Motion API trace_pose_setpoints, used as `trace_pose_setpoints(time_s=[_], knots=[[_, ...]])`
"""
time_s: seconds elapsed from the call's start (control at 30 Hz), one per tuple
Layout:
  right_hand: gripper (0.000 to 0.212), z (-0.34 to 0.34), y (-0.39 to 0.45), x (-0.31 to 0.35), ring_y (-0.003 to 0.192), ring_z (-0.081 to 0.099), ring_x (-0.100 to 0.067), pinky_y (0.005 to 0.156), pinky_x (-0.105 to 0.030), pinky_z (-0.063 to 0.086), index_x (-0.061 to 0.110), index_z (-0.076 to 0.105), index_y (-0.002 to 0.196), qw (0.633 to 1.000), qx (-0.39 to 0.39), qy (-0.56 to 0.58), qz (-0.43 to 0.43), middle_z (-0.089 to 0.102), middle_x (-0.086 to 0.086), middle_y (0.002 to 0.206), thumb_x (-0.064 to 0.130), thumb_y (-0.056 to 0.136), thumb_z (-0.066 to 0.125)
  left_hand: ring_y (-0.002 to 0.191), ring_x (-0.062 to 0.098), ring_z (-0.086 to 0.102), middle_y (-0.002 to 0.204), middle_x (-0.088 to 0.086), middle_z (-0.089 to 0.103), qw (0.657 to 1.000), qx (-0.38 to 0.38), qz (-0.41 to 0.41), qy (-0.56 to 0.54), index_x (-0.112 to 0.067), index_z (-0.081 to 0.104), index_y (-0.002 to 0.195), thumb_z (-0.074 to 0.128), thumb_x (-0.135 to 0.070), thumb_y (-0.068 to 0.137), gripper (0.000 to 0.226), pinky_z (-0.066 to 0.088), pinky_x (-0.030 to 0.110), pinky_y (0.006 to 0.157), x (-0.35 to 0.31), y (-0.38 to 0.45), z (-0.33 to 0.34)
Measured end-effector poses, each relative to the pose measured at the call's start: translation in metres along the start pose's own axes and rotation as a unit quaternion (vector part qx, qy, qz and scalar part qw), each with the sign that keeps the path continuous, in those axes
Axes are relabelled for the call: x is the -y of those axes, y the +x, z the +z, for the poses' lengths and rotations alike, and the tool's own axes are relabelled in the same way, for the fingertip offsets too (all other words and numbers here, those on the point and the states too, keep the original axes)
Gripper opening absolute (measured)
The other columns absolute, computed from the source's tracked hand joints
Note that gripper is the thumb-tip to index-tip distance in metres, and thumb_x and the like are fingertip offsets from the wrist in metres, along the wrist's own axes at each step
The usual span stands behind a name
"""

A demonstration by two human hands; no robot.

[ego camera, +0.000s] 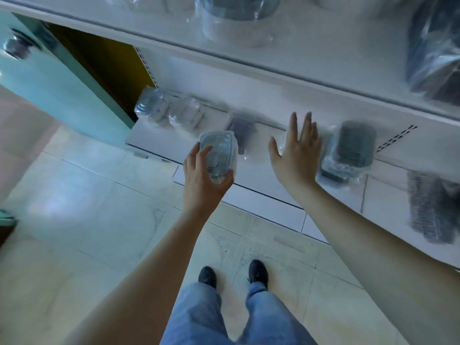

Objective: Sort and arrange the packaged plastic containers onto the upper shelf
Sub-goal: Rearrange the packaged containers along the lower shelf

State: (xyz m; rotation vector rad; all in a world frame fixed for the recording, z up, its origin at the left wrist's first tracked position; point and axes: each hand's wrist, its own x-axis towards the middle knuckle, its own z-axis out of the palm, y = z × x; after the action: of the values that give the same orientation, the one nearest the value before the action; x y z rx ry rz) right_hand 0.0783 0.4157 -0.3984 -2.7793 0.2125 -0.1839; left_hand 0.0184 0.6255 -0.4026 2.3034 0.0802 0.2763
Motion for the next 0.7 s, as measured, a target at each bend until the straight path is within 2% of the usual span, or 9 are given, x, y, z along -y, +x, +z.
trace_pose_setpoints(time_s=[0.1,0.27,0.43,0.57,0.7], knots=[[0.076,0.005,0.006,0.053,0.151,0.019,-0.038,0.124,-0.051,0.015,0.014,0.023,0.159,0.997,-0.002,0.056,-0.049,0.015,-0.017,0.166,0.058,0.097,0.029,0.139,0.026,0.034,0.154,0.006,0.034,1.0,-0.01,-0.006,0.011,-0.016,0.044,0.139,0.083,-0.033,0.076,0.076,0.047,0.047,0.106,0.027,0.024,-0.029],[0.07,0.034,0.028,0.13,0.151,0.023,-0.034,0.123,-0.046,0.021,0.011,0.025,0.158,0.994,0.002,0.077,-0.083,0.021,-0.016,0.165,0.051,0.101,0.038,0.14,0.024,0.032,0.156,0.004,0.032,1.0,0.005,-0.011,0.022,-0.02,0.041,0.142,0.082,-0.039,0.078,0.079,0.043,0.037,0.106,0.097,0.079,-0.072],[0.074,0.086,0.046,0.195,0.151,0.022,-0.031,0.123,-0.049,0.019,0.015,0.022,0.159,0.998,0.033,0.045,-0.023,0.021,-0.012,0.165,0.058,0.1,0.029,0.141,0.025,0.031,0.157,0.008,0.029,0.999,0.037,-0.005,0.007,-0.018,0.036,0.148,0.076,-0.038,0.085,0.078,0.042,0.038,0.106,0.175,0.145,-0.098],[0.072,0.119,0.049,0.234,0.148,0.028,-0.034,0.122,-0.045,0.02,0.008,0.029,0.156,0.997,0.038,0.063,0.015,0.03,-0.018,0.161,0.052,0.1,0.034,0.14,0.03,0.032,0.156,0.012,0.03,0.997,0.061,0.02,0.031,-0.018,0.036,0.146,0.072,-0.045,0.086,0.076,0.048,0.049,0.104,0.231,0.197,-0.105],[0.067,0.144,0.054,0.252,0.149,0.026,-0.034,0.122,-0.047,0.021,0.008,0.027,0.156,0.995,0.037,0.078,0.039,0.029,-0.019,0.161,0.047,0.102,0.038,0.143,0.034,0.027,0.158,0.014,0.028,0.994,0.081,0.025,0.063,-0.018,0.036,0.148,0.066,-0.053,0.087,0.077,0.044,0.054,0.107,0.264,0.248,-0.101]])
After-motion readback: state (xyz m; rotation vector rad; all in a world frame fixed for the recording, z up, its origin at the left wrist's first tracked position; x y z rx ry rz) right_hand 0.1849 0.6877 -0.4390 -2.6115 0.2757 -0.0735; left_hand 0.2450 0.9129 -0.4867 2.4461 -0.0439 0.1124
